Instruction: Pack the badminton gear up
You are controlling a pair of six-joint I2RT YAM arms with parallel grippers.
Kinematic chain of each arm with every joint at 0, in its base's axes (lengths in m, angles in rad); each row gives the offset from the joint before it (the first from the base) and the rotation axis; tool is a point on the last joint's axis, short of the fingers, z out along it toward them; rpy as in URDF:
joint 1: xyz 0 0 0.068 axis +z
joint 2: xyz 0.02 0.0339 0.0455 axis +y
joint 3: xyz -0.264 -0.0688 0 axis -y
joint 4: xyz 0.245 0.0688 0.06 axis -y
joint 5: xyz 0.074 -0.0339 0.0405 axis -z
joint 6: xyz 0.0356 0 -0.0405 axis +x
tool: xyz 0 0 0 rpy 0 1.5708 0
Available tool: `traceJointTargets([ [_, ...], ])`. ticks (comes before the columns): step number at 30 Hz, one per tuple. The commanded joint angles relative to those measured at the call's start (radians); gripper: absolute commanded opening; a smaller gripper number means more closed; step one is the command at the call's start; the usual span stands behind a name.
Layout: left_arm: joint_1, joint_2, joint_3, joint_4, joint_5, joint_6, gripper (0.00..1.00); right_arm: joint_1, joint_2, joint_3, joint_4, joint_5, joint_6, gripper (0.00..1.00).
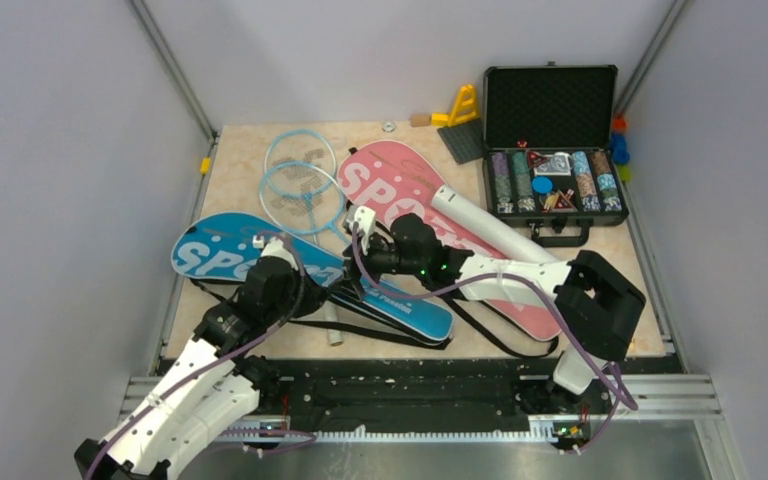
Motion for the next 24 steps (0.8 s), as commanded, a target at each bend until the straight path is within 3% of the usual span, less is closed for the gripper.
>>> traceJointTargets([
  [1, 0.004, -0.004, 0.066, 0.020, -0.008, 0.050, 0.00, 0.025, -0.023, -0.003, -0.080, -0.143, -0.236, 0.86],
  [4, 0.005, 0.005, 0.072, 0.012, -0.017, 0.055, 0.00, 0.031, -0.019, 0.015, -0.186, -0.164, -0.292, 0.86],
  [7, 0.005, 0.016, 0.075, 0.013, -0.015, 0.055, 0.00, 0.045, -0.004, 0.043, -0.243, -0.092, -0.322, 0.85],
  [12, 0.004, 0.019, 0.078, 0.016, 0.005, 0.064, 0.00, 0.049, 0.024, 0.064, -0.213, 0.098, -0.244, 0.72],
  [18, 0.005, 0.019, 0.074, -0.010, -0.010, 0.073, 0.00, 0.047, 0.032, 0.072, -0.175, 0.036, -0.155, 0.63],
  [20, 0.004, 0.014, 0.068, -0.009, -0.010, 0.076, 0.00, 0.046, 0.039, 0.082, -0.181, 0.028, -0.128, 0.54],
  [24, 0.005, 0.007, 0.062, -0.028, -0.024, 0.076, 0.00, 0.021, 0.042, 0.082, -0.165, -0.051, -0.031, 0.15],
])
